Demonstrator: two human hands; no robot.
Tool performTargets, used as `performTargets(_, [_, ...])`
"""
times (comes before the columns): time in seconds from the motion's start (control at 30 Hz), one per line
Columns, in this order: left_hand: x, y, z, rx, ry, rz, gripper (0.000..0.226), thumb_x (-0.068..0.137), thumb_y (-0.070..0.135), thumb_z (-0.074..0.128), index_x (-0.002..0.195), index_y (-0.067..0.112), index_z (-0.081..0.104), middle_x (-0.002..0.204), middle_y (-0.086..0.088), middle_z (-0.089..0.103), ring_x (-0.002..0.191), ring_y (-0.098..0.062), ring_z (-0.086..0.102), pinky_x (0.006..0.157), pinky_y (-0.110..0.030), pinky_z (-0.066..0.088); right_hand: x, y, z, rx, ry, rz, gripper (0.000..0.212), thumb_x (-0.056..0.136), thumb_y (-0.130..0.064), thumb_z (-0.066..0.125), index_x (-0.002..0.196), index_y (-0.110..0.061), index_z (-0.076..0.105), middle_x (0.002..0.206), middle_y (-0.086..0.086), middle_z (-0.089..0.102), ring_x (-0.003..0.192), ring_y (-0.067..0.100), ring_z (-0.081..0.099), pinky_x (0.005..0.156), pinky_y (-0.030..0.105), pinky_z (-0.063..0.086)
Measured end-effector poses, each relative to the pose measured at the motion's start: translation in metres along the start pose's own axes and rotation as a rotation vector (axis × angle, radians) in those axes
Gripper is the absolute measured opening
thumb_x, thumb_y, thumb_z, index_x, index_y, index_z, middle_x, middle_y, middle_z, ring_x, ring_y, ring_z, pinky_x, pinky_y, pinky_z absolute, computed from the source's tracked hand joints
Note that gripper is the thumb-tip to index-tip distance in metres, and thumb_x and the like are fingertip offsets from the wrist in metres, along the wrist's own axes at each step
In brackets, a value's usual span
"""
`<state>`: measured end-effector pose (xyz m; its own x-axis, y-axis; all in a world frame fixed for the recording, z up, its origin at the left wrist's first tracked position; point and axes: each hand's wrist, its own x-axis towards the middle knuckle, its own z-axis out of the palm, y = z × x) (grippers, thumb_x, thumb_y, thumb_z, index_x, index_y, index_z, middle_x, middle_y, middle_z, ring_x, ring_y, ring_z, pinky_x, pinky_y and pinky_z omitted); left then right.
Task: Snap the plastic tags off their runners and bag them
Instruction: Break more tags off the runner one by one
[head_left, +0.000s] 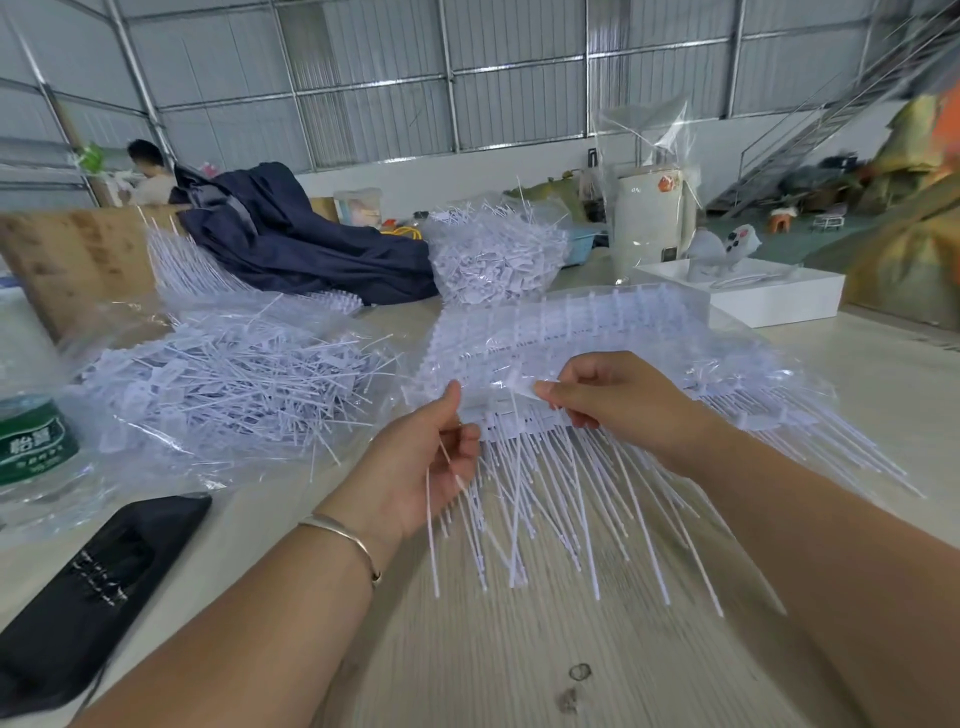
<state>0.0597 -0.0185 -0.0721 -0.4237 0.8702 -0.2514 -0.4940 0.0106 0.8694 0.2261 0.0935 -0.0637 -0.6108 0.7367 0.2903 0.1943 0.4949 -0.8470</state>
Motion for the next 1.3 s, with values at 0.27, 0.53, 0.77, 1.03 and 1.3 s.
performTargets(0.27, [-0.001, -0.005, 0.002, 0.216, -0.071, 0.044, 0.036, 0.091, 0.047, 0.059, 0.085, 0.012, 0.060, 0.056, 0.005, 0.037, 0.039, -0.004, 0.023, 0.029, -0.015, 0.017, -0.002, 0.002, 0.007, -0.200, -0.072, -0.161, 0.036, 0.087, -0.037, 0.069, 0.072, -0.006, 0.060, 0.058, -0.004, 0.049, 0.053, 0.009, 0.041, 0.058, 0.026, 0.035])
performTargets(0.53, [0.000, -0.003, -0.001, 0.294, -0.051, 0.019, 0.022, 0.083, 0.020, 0.072, 0.071, 0.019, 0.053, 0.052, 0.008, 0.034, 0.036, -0.004, 0.022, 0.029, -0.015, 0.014, -0.001, 0.002, -0.008, -0.256, -0.178, -0.170, 0.032, 0.081, -0.046, 0.071, 0.079, -0.014, 0.068, 0.068, -0.002, 0.056, 0.058, 0.005, 0.047, 0.061, 0.015, 0.037])
performTargets(0.77, [-0.006, 0.001, 0.000, 0.144, -0.233, 0.022, 0.023, 0.074, 0.027, 0.071, 0.063, 0.021, 0.051, 0.057, 0.009, 0.029, 0.038, -0.001, 0.020, 0.032, -0.013, 0.011, -0.004, 0.004, -0.018, -0.112, -0.230, -0.043, 0.045, 0.079, -0.055, 0.065, 0.079, -0.010, 0.067, 0.063, -0.003, 0.058, 0.059, 0.006, 0.050, 0.063, 0.016, 0.038])
performTargets(1.03, [-0.019, -0.007, 0.011, 0.123, -0.478, -0.012, 0.016, 0.079, 0.025, 0.064, 0.080, 0.018, 0.050, 0.055, 0.010, 0.028, 0.038, 0.000, 0.022, 0.033, -0.012, 0.014, -0.009, -0.017, -0.015, 0.161, -0.357, -0.099, 0.036, 0.078, -0.055, 0.069, 0.068, -0.020, 0.064, 0.064, 0.001, 0.050, 0.064, 0.017, 0.038, 0.062, 0.027, 0.030])
performTargets(1.3, [-0.018, -0.006, 0.016, 0.127, -0.432, -0.073, 0.016, 0.084, 0.031, 0.065, 0.079, 0.016, 0.063, 0.063, 0.005, 0.052, 0.043, -0.002, 0.030, 0.035, -0.013, 0.013, -0.009, -0.017, -0.013, 0.133, -0.146, -0.088, 0.051, 0.074, -0.057, 0.065, 0.073, -0.006, 0.061, 0.056, 0.000, 0.047, 0.051, 0.009, 0.041, 0.049, 0.010, 0.036])
